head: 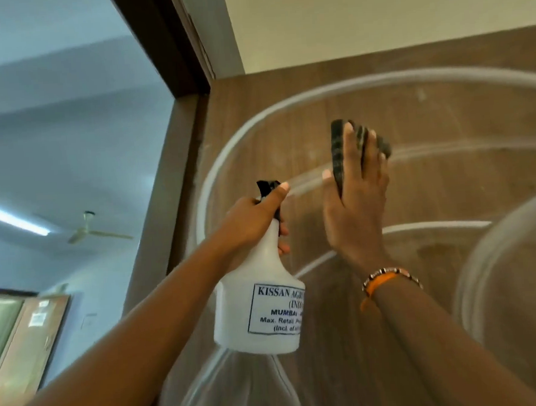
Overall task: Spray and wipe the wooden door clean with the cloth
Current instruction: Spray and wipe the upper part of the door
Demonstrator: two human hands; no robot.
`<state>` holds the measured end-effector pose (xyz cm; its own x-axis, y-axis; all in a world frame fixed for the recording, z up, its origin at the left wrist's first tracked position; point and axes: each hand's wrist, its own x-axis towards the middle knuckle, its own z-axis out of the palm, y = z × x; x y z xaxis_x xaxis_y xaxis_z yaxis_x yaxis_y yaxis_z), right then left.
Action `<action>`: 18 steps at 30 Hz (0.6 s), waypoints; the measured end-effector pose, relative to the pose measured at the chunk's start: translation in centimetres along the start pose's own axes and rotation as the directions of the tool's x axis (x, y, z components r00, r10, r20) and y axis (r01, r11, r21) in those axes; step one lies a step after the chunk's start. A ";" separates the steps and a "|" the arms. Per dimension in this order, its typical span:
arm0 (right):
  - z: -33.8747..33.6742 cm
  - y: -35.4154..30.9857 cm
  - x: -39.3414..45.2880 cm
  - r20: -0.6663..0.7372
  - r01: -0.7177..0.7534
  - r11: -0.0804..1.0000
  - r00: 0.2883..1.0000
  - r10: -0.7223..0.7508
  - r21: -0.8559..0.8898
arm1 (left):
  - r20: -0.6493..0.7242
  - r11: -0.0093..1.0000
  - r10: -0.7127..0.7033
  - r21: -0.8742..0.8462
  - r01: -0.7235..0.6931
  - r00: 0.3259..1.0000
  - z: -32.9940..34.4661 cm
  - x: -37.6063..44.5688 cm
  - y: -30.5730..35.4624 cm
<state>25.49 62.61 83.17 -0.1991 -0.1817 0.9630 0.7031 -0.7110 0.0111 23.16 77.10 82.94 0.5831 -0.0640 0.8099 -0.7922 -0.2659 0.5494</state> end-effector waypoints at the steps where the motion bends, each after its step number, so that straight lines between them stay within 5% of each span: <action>1: 0.9 -0.1 1.2 -0.011 0.040 0.995 0.999 -0.041 -0.087 | 0.001 1.000 0.021 0.003 -0.021 1.000 -0.7 0.9 0.2; 11: 6.9 0.4 10.7 0.021 0.212 0.858 0.973 -0.229 -0.467 | -0.075 0.981 0.167 0.116 -0.158 0.983 -5.0 8.3 1.5; 18: 10.1 1.2 16.5 0.352 0.210 0.821 0.936 -0.011 -0.531 | -0.120 0.964 0.247 0.135 -0.230 0.962 -6.3 13.9 5.3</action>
<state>29.93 65.67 101.81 0.0460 0.0770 0.9960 0.1724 -0.9827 0.0681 25.90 80.85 98.38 0.3438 -0.0117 0.9390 -0.8732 -0.3718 0.3151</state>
